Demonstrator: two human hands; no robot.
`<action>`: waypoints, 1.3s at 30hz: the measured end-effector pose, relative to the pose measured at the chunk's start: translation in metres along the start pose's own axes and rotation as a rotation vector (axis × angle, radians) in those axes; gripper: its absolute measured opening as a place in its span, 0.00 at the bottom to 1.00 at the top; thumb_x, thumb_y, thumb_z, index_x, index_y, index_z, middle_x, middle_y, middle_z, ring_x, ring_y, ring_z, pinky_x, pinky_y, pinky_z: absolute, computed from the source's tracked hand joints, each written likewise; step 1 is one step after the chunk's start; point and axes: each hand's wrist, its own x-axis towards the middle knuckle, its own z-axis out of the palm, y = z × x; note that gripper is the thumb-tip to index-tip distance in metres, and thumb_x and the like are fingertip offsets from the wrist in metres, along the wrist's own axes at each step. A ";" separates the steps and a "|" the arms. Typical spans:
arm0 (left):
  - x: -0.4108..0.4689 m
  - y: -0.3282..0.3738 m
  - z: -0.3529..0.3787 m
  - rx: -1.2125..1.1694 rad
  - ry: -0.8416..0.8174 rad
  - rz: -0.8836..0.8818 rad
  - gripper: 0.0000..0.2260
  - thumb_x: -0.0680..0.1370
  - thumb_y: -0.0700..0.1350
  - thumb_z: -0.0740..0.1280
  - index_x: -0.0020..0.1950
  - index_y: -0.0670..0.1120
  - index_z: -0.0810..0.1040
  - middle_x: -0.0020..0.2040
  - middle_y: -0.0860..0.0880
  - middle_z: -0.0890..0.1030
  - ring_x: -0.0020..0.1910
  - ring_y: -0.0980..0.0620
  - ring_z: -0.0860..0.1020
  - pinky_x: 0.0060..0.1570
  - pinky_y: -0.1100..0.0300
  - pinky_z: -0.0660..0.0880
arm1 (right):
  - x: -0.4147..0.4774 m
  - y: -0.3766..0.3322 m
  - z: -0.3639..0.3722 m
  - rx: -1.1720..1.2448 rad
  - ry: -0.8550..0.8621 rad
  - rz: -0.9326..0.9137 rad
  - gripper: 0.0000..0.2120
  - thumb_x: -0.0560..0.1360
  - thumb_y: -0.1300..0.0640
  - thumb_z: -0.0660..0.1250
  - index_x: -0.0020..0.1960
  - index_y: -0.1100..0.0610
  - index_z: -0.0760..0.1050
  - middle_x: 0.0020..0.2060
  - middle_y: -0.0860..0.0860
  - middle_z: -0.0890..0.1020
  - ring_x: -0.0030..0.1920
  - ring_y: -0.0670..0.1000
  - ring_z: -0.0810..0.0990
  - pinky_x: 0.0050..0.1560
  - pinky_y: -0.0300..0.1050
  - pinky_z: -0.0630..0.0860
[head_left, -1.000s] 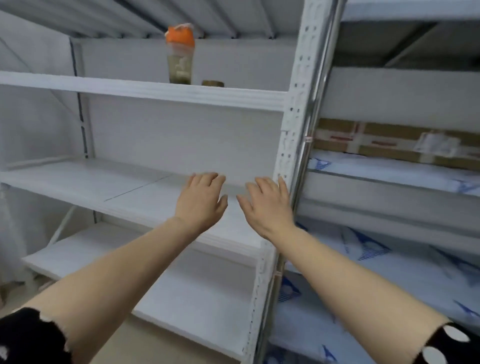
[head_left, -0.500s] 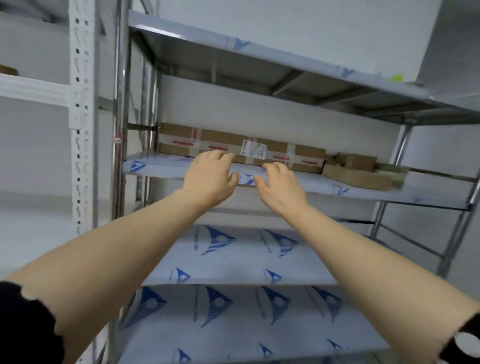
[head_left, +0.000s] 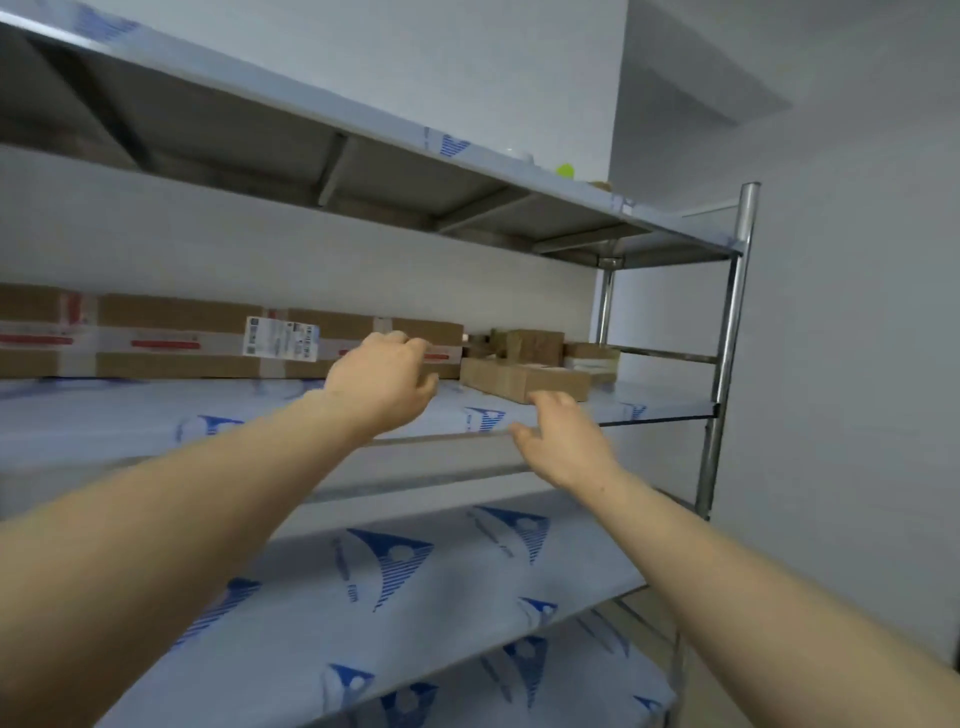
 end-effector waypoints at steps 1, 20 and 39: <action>0.017 0.006 0.012 -0.013 -0.012 0.013 0.21 0.81 0.52 0.58 0.72 0.45 0.67 0.66 0.44 0.72 0.66 0.44 0.68 0.61 0.49 0.70 | 0.013 0.014 0.004 0.001 0.002 0.018 0.23 0.81 0.49 0.57 0.72 0.59 0.63 0.68 0.57 0.68 0.67 0.58 0.68 0.65 0.51 0.68; 0.317 0.129 0.186 -0.017 -0.182 0.129 0.16 0.81 0.53 0.58 0.62 0.44 0.74 0.59 0.44 0.77 0.55 0.44 0.75 0.46 0.57 0.67 | 0.296 0.254 0.056 0.038 0.087 0.116 0.18 0.81 0.54 0.55 0.69 0.59 0.67 0.65 0.59 0.71 0.64 0.59 0.71 0.63 0.53 0.70; 0.572 0.274 0.369 -0.031 -0.346 -0.250 0.13 0.80 0.43 0.60 0.62 0.39 0.74 0.61 0.43 0.75 0.53 0.50 0.71 0.55 0.58 0.70 | 0.580 0.517 0.107 0.197 -0.143 -0.048 0.17 0.81 0.56 0.54 0.68 0.62 0.67 0.64 0.61 0.72 0.61 0.58 0.72 0.53 0.44 0.70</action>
